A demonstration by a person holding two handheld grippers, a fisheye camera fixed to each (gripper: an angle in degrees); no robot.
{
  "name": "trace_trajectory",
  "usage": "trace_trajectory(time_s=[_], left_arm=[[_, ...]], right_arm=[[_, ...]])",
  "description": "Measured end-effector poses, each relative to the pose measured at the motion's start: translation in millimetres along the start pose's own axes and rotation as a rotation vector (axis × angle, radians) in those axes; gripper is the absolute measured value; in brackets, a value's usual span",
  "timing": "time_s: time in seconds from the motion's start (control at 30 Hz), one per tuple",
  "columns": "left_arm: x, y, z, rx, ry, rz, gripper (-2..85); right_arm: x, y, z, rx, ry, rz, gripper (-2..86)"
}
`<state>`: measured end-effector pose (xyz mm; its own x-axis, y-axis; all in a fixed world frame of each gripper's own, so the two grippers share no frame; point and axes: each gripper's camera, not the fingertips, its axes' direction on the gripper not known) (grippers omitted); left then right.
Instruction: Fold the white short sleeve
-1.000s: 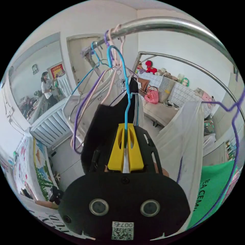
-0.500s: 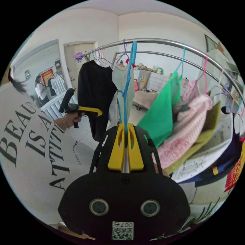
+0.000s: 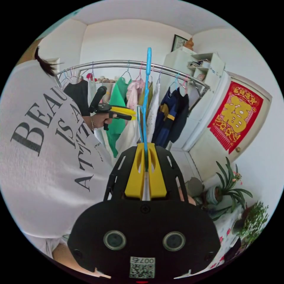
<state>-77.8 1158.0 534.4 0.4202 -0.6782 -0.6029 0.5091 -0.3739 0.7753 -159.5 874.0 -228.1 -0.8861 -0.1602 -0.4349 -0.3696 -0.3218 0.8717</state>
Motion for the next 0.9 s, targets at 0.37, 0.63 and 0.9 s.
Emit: trace_trajectory(time_s=[0.37,0.63,0.9], left_arm=[[146,-60,262,-0.049,0.776,0.266,-0.7],[194,-55,381,0.024,0.785,0.256,4.1],[267,-60,562,-0.105,1.089,0.429,10.8]], right_arm=[[-8,13,-161,-0.019,0.260,0.270,-0.3],[-21,-5,-236,0.014,0.406,0.495,-0.2],[-12,-71,-266,-0.076,0.535,0.627,-0.2]])
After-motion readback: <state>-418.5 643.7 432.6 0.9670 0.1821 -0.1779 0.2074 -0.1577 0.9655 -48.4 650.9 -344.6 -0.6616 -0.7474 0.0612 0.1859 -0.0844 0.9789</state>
